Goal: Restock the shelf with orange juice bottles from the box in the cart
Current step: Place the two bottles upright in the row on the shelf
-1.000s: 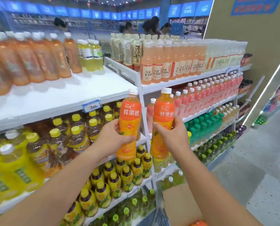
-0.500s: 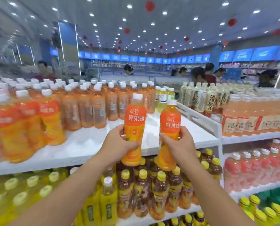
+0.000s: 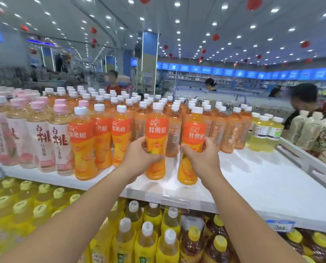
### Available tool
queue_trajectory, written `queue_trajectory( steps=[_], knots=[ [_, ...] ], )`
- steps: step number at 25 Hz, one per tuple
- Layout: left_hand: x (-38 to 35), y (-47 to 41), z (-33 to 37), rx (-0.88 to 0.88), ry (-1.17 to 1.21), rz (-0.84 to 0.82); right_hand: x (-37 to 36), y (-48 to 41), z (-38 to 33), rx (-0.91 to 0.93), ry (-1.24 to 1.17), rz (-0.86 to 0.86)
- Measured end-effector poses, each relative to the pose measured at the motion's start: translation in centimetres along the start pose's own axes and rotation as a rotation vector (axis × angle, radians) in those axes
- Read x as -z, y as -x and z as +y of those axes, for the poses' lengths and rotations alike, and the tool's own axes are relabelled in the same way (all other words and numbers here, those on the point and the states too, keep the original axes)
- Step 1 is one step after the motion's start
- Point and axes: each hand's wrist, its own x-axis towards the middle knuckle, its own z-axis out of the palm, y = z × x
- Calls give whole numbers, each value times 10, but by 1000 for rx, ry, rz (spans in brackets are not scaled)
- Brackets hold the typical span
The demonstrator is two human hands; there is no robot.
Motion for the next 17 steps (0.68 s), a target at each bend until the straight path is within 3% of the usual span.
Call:
queue_trajectory(
  steps=[7, 17],
  knots=[
    [16, -14, -24, -9, -79, 106, -46, -19, 25, 21, -66, -125],
    [22, -29, -55, -98, -110, 18, -50, 3, 46, -4, -28, -204]
  ],
)
